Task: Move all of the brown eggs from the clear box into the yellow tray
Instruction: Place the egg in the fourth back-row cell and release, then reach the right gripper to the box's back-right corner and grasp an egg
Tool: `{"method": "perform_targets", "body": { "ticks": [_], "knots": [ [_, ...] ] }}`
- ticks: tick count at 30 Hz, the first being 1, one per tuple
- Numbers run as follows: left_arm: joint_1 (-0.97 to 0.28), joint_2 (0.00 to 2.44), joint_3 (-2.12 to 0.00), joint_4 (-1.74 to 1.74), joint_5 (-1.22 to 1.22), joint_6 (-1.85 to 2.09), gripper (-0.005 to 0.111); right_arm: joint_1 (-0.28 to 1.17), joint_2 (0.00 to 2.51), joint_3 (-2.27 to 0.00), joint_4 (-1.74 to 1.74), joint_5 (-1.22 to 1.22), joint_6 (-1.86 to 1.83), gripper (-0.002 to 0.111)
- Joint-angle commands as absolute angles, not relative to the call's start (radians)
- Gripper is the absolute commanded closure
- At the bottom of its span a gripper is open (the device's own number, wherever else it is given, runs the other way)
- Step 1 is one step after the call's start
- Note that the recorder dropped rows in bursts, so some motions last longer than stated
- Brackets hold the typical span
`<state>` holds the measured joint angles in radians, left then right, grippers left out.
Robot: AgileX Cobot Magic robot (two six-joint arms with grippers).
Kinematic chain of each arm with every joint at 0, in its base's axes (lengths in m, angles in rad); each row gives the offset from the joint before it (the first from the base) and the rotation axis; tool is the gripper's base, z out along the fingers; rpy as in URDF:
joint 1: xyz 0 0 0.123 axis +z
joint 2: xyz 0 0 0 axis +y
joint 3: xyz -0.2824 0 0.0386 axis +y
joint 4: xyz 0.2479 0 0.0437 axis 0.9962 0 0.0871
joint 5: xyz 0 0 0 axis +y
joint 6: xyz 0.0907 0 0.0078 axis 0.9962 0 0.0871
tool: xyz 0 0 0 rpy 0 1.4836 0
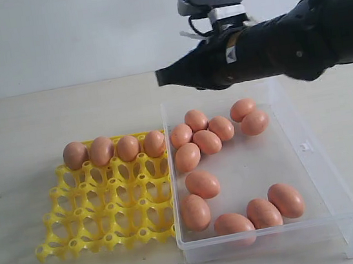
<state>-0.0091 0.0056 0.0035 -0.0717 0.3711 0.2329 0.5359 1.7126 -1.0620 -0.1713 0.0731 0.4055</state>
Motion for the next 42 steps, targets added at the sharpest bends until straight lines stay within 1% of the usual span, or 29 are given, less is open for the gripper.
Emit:
{"method": "perform_targets", "body": {
  "ticks": [1,5,7,9,11,16,18,21,25,30,36,42],
  "knots": [
    [-0.01,0.0,0.0,-0.073,0.364,0.235,0.107,0.482,1.669,-1.065,-0.187,0.417,0.319,0.108],
    [-0.01,0.0,0.0,-0.073,0.364,0.235,0.107,0.437,1.682,-1.074,-0.191,0.479,0.242,0.108],
    [-0.01,0.0,0.0,-0.073,0.364,0.235,0.107,0.407,1.699,-1.113,-0.158,0.536,0.361,0.107],
    [-0.01,0.0,0.0,-0.073,0.364,0.235,0.107,0.375,1.717,-1.136,-0.113,0.551,0.428,0.102],
    [-0.01,0.0,0.0,-0.073,0.364,0.235,0.107,0.348,1.74,-1.138,-0.074,0.511,0.445,0.094],
    [-0.01,0.0,0.0,-0.073,0.364,0.235,0.107,0.317,1.795,-1.138,-0.029,0.509,0.577,0.065],
    [-0.01,0.0,0.0,-0.073,0.364,0.235,0.107,0.308,1.821,-1.138,-0.009,0.496,0.687,0.054],
    [-0.01,0.0,0.0,-0.073,0.364,0.235,0.107,0.303,1.847,-1.138,0.0,0.466,0.884,0.044],
    [-0.01,0.0,0.0,-0.073,0.364,0.235,0.107,0.303,1.851,-1.138,-0.067,0.396,1.085,0.043],
    [-0.01,0.0,0.0,-0.073,0.364,0.235,0.107,0.294,1.857,-1.138,-0.219,0.311,1.446,0.044],
    [-0.01,0.0,0.0,-0.073,0.364,0.235,0.107,0.294,1.901,-1.138,-0.245,0.326,1.491,0.048],
    [-0.01,0.0,0.0,-0.073,0.364,0.235,0.107,0.294,1.942,-1.138,-0.243,0.307,1.495,0.048]
  ]
}}
